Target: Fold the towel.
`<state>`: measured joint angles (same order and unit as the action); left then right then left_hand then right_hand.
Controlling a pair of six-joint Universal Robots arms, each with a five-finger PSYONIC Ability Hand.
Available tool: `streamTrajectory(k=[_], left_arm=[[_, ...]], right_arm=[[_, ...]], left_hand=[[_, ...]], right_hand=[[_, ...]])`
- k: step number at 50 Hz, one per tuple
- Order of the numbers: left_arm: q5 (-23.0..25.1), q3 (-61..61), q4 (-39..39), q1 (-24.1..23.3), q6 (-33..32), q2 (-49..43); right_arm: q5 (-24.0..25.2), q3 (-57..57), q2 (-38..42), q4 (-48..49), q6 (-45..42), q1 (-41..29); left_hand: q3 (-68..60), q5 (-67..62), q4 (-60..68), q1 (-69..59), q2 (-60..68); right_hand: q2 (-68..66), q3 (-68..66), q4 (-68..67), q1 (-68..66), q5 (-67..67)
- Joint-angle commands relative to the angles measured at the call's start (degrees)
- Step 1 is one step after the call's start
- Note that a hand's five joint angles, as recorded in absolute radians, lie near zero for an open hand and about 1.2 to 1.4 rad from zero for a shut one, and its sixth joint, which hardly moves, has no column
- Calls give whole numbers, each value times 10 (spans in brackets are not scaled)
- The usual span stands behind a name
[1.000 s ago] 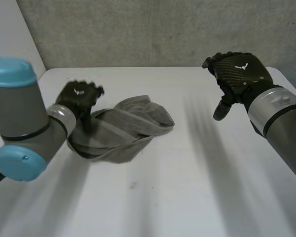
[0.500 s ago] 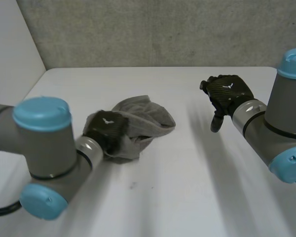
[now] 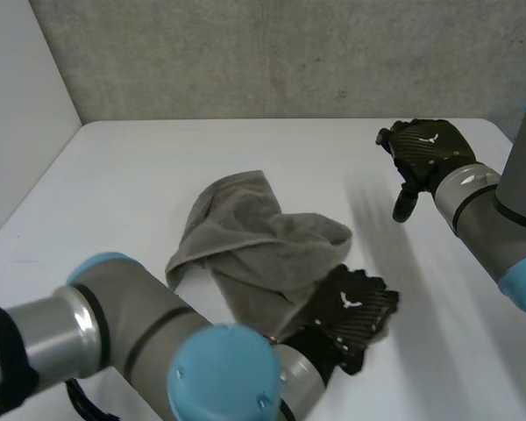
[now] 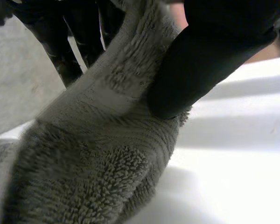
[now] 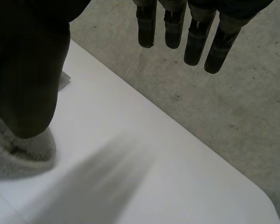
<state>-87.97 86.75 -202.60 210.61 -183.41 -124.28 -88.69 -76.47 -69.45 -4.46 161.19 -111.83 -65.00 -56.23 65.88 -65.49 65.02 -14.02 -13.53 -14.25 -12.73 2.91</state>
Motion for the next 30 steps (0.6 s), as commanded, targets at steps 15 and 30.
streamTrajectory(k=[15, 30], left_arm=[[0, 45, 40, 199, -2, 155], [10, 87, 99, 299, 2, 149]], right_arm=[[5, 0, -30, -14, 0, 22], [15, 19, 1, -85, 8, 14]], left_hand=[[524, 537, -533, 529, -525], [508, 520, -517, 513, -508]], right_hand=[[40, 35, 43, 27, -29], [40, 35, 43, 27, -29]])
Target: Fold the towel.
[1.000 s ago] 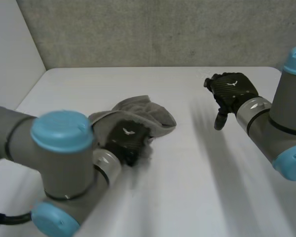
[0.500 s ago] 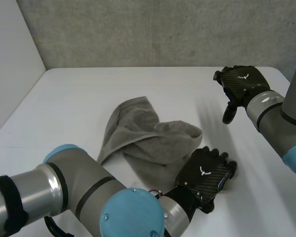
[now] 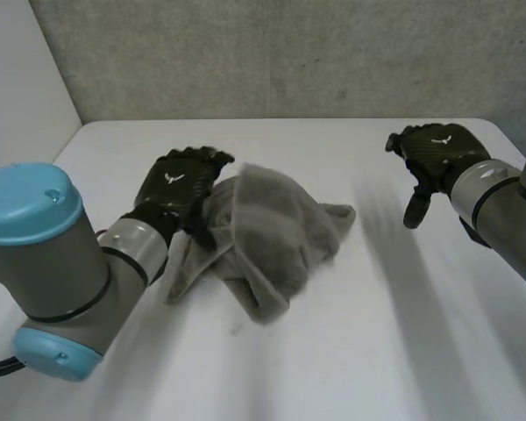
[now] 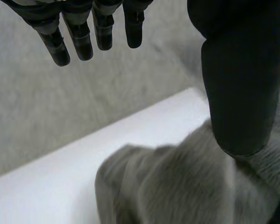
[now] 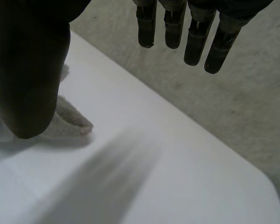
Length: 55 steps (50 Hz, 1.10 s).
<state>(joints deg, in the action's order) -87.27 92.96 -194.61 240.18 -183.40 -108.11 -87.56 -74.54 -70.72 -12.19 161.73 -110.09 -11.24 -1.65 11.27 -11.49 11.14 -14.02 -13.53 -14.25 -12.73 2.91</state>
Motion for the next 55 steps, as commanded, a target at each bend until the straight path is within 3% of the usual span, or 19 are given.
streamTrajectory(k=[1, 4, 6, 9, 11, 17, 22, 28, 30, 36, 38, 43, 46, 55], left_arm=[[3, 25, 19, 4, 1, -13], [3, 34, 18, -3, 1, -10], [3, 34, 18, -6, 1, -10], [1, 34, 17, -10, 1, -8], [-4, 34, 16, -13, 0, -9], [-5, 43, 15, -17, -2, -17], [-6, 47, -5, -17, -2, -40], [-9, 42, -46, -10, -17, -75], [-8, 41, -54, -9, -35, -89], [-9, 41, -61, -9, -56, -103], [-12, 42, -70, -9, -57, -103], [-32, 44, -89, -9, -59, -103], [-37, 44, -96, -9, -60, -104], [-36, 37, -99, -9, -61, -128]], right_arm=[[4, 0, 14, -8, 3, -4], [1, -4, 14, -7, 0, -4], [1, -4, 14, -6, 0, -4], [1, -1, 14, -6, 2, -4], [4, 3, 14, -7, 3, -4], [16, 25, 20, -8, 3, -4], [89, 111, 87, -31, 10, -6], [118, 209, 175, -82, 25, -18], [117, 274, 234, -118, 20, -28], [119, 339, 313, -149, 5, -30], [122, 347, 339, -151, -41, -30], [126, 328, 352, -146, -123, -30], [126, 313, 356, -129, -145, -30], [125, 280, 351, -80, -145, -30]], left_hand=[[-30, -26, 30, -28, 31], [-162, -158, 162, -160, 163], [-170, -166, 169, -167, 171], [-148, -144, 148, -145, 149], [-61, -57, 61, -58, 62], [-28, -24, 28, -26, 29], [-30, -26, 30, -28, 31], [-57, -53, 57, -54, 58], [-82, -78, 82, -80, 83], [-145, -140, 144, -142, 146], [-196, -192, 196, -194, 197], [-319, -315, 319, -317, 320], [-329, -325, 329, -327, 330], [-461, -457, 460, -458, 462]], right_hand=[[40, 35, 43, 27, -29], [40, 35, 43, 27, -29], [40, 35, 43, 27, -29], [40, 35, 43, 27, -29], [40, 35, 43, 27, -29], [40, 35, 43, 27, -29], [40, 35, 43, 27, -29], [18, 13, 20, 5, -6], [-48, -53, -46, -61, 59], [-60, -65, -58, -73, 71], [-58, -63, -56, -71, 69], [-60, -65, -58, -73, 71], [-65, -70, -63, -78, 76], [-225, -230, -222, -238, 236]])
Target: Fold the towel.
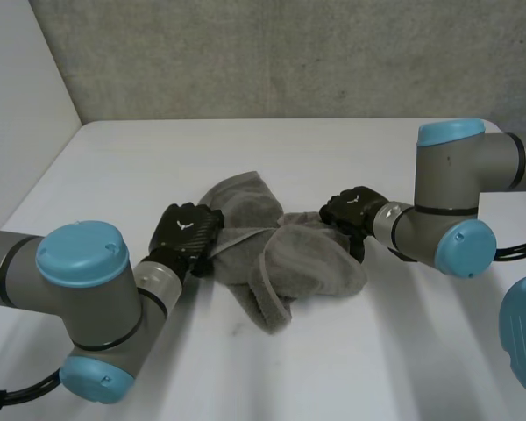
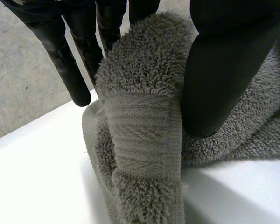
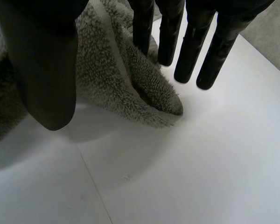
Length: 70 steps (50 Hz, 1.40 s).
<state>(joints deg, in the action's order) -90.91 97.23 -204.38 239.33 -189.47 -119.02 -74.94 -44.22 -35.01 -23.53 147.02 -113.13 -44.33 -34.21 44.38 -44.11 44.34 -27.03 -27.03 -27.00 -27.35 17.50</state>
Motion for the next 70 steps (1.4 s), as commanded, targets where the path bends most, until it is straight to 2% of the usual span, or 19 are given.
streamTrajectory(k=[1, 2, 3, 6, 11, 19, 21, 24, 29, 34, 40, 49, 54, 56, 57, 59, 63, 65, 70], left_arm=[[0, -8, -2, 0, 0, -25], [0, -12, -3, 0, 0, -31], [0, -12, -3, 0, 0, -31], [0, -18, -2, 2, -4, -37], [1, -26, 0, 20, -20, -22], [18, -49, 22, 60, -49, 74], [39, -66, 63, 61, -49, 118], [53, -79, 90, 64, -49, 137], [112, -139, 226, 90, -47, 191], [138, -192, 329, 95, -46, 194], [139, -243, 390, 97, -49, 163], [137, -306, 388, 100, -49, 77], [141, -396, 363, 98, -45, 18], [137, -472, 301, 98, -39, -6], [137, -472, 301, 98, -39, -6], [135, -511, 202, 97, -27, -7], [130, -501, 116, 99, 4, 11], [131, -487, 93, 100, 25, 23], [138, -395, 93, 106, 75, 50]], right_arm=[[-1, -26, -6, 39, 3, -1], [-1, -28, -7, 45, 3, -1], [-1, -28, -7, 45, 3, -1], [-6, -30, -13, 56, 6, -1], [-7, -36, -49, 66, 23, 1], [-12, -94, -178, 66, 47, 10], [-10, -129, -246, 58, 42, 10], [-11, -144, -282, 50, 41, 10], [-13, -187, -393, 5, 22, 40], [-11, -194, -431, -63, -16, 39], [-14, -183, -420, -126, -60, 37], [-10, -111, -322, -118, -62, 34], [-15, -26, -252, -37, -59, 32], [-42, 41, -220, 69, -40, 29], [-43, 41, -220, 70, -40, 29], [-78, 61, -226, 207, 0, 27], [-99, 40, -253, 312, 33, 33], [-97, 21, -270, 325, 41, 33], [-76, -53, -301, 256, 37, 31]], left_hand=[[-181, -183, 181, -184, 181], [-212, -213, 211, -214, 212], [-212, -214, 212, -214, 212], [-326, -327, 326, -328, 326], [-357, -358, 356, -359, 357], [-357, -358, 356, -359, 357], [-357, -358, 356, -359, 357], [-357, -358, 356, -359, 357], [-357, -358, 356, -359, 357], [-357, -358, 356, -359, 357], [-357, -358, 356, -359, 357], [-357, -358, 356, -359, 357], [-357, -358, 356, -359, 357], [-357, -358, 356, -359, 357], [-357, -358, 356, -359, 357], [-357, -358, 356, -359, 357], [-357, -358, 356, -359, 357], [-357, -358, 356, -359, 357], [-335, -336, 335, -337, 335]], right_hand=[[-196, -196, -197, -193, 192], [-312, -312, -312, -309, 307], [-313, -313, -314, -310, 309], [-529, -529, -529, -525, 524], [-530, -530, -530, -526, 525], [-530, -530, -530, -526, 525], [-530, -530, -530, -526, 525], [-530, -530, -530, -526, 525], [-530, -530, -530, -526, 525], [-530, -530, -530, -526, 525], [-530, -530, -530, -526, 525], [-530, -530, -530, -526, 525], [-530, -530, -530, -526, 525], [-530, -530, -530, -526, 525], [-530, -530, -530, -526, 525], [-530, -530, -530, -526, 525], [-530, -530, -530, -526, 525], [-530, -530, -530, -526, 525], [-530, -530, -530, -526, 525]])
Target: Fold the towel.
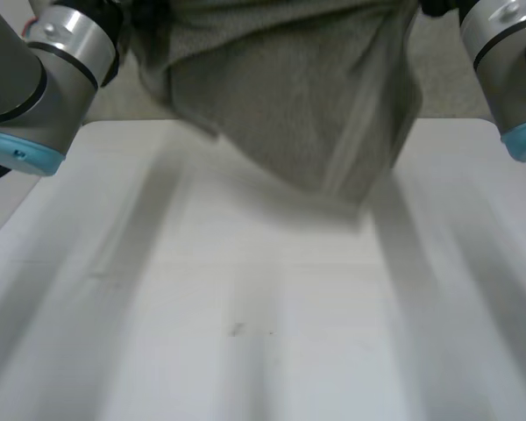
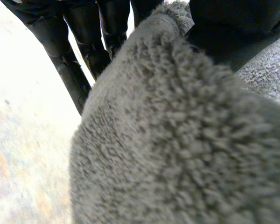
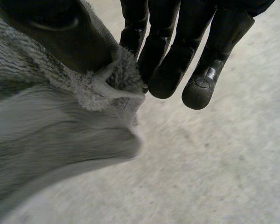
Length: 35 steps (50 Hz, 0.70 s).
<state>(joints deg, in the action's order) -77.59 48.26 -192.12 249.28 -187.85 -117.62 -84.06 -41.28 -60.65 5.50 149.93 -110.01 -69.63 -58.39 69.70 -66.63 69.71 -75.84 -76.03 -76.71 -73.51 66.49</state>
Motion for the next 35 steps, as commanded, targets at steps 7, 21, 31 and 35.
streamTrajectory(k=[7, 21, 31, 35], left_arm=[[8, 298, -14, 16, 54, 46], [7, 485, 24, 35, -126, 45], [7, 510, 62, 33, -167, 88], [8, 521, 45, 34, -166, 98]], right_arm=[[67, -248, -57, -168, -48, -5], [58, -466, -60, -162, -83, 1], [58, -507, -84, -125, -75, 2], [58, -533, -87, -97, -75, 2]], left_hand=[[-37, -49, 36, -67, 36], [249, 236, -249, 219, -249], [470, 457, -470, 440, -471], [478, 466, -479, 448, -479]], right_hand=[[-42, -40, -33, -65, 35], [-42, -40, -33, -65, 35], [-42, -40, -33, -65, 35], [-42, -40, -33, -65, 35]])
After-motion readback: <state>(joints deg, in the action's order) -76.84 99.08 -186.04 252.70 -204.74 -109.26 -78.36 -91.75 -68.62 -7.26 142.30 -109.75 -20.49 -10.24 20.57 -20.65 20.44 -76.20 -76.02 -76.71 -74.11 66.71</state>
